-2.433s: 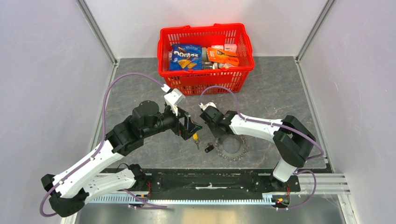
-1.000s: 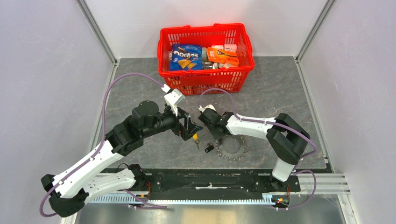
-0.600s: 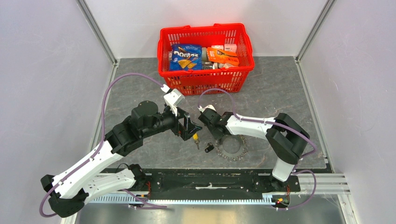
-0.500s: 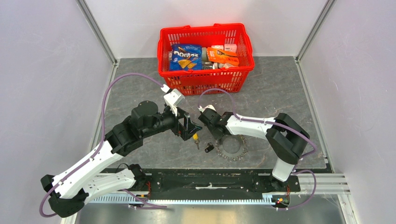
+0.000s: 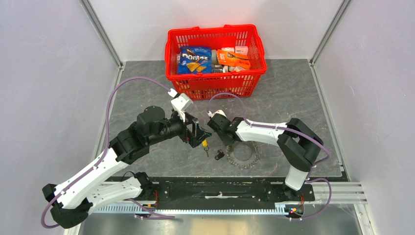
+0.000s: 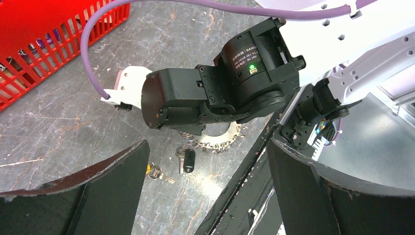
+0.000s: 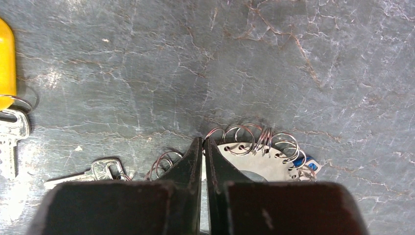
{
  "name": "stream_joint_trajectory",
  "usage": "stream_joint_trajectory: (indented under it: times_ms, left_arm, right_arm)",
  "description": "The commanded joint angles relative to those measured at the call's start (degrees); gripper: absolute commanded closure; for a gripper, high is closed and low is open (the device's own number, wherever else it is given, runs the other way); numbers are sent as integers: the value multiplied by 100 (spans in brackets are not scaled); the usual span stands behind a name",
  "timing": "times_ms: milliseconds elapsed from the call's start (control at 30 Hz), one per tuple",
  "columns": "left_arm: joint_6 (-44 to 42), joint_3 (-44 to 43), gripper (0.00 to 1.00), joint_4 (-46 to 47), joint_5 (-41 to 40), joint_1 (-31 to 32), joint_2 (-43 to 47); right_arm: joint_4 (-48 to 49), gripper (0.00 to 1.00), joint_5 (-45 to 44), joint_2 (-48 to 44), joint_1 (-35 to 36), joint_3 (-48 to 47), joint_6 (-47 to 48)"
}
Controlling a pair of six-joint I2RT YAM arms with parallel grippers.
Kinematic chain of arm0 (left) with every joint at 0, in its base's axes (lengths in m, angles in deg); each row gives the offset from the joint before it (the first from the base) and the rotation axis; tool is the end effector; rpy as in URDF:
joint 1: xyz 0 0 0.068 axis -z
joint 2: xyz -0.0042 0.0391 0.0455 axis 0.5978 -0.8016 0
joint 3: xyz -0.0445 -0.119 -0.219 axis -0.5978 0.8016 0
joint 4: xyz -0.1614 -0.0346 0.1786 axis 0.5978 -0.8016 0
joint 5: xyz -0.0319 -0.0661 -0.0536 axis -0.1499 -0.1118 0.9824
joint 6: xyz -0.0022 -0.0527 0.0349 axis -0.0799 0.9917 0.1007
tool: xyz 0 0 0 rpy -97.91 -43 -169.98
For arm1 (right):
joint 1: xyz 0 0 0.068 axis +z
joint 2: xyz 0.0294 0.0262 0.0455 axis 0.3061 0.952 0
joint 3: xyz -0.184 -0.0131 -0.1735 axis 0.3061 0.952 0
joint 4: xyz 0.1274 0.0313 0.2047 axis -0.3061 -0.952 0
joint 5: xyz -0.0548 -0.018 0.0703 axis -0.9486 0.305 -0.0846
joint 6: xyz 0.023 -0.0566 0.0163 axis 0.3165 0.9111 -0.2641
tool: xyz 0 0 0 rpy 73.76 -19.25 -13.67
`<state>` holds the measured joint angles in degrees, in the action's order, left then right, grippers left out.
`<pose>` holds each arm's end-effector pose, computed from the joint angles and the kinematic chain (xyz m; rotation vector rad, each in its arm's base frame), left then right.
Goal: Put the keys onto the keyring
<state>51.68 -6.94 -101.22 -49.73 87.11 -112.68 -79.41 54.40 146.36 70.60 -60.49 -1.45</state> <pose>0.1154 -0.1498 0.3584 0.7008 1.8201 -0.8912 0.2061 0.2437 0.1434 -0.7525 2.5533 -0.1303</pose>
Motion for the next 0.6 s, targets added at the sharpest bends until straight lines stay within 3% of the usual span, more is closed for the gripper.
stream_joint_trajectory:
  times_ms: [0, 300, 567]
  left_arm:
    - [124, -1, 4, 237, 102, 6, 83]
    - [139, -1, 4, 235, 117, 8, 115]
    - [155, 64, 4, 406, 346, 12, 242]
  right_arm:
    - [-78, 97, -202, -5, 29, -250, -38]
    - [-434, 100, 11, -744, 31, -277, -240]
    - [-806, 100, 693, -2256, 31, -80, -124]
